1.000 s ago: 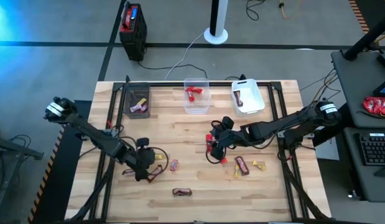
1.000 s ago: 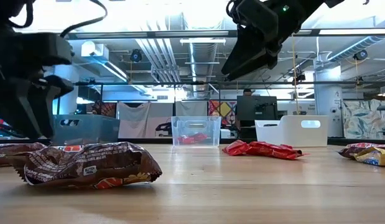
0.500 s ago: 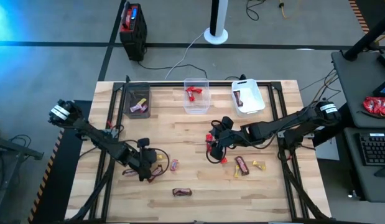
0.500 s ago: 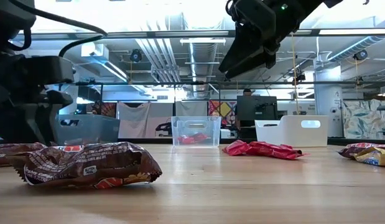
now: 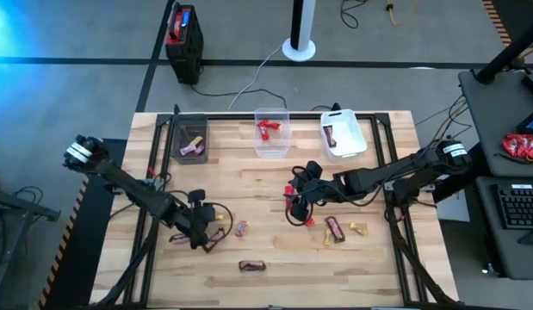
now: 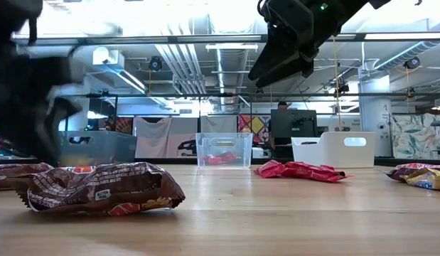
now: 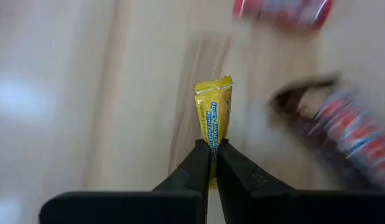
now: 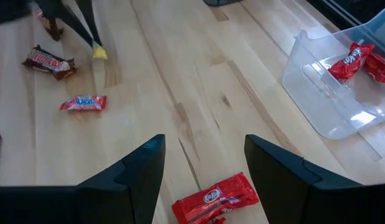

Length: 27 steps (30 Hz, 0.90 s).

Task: Sort candy by brand, put in halloween buckets
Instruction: Put the yellow candy into the black bin

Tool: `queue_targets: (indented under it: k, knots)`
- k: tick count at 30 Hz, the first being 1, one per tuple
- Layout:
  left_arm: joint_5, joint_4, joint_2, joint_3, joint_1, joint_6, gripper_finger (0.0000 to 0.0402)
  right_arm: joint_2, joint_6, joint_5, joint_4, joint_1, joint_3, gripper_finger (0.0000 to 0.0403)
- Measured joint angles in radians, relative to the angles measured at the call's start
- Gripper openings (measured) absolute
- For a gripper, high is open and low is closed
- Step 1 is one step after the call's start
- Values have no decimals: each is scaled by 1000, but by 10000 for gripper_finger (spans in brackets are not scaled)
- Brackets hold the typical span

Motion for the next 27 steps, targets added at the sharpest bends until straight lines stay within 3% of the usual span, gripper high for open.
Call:
queue_targets:
  k: [3, 9, 13, 17, 23, 27]
  knots:
    - [-113, -143, -83, 71, 1, 5, 3, 0, -1, 0, 0, 0, 0, 215]
    - [-467, -486, -269, 261, 80, -40, 2, 0, -16, 0, 7, -1, 0, 215]
    - [-562, -587, -364, 361, 218, -46, 1, 0, -36, 0, 40, -3, 0, 215]
    - [-512, -605, -418, 414, 395, 34, 0, 0, -50, 1, 62, -5, 0, 215]
    - [-286, -693, -431, 413, 757, 86, 0, 0, -50, 14, 63, -5, 0, 215]
    - [-156, -655, -403, 344, 973, 192, 0, 0, -50, 14, 63, -5, 0, 215]
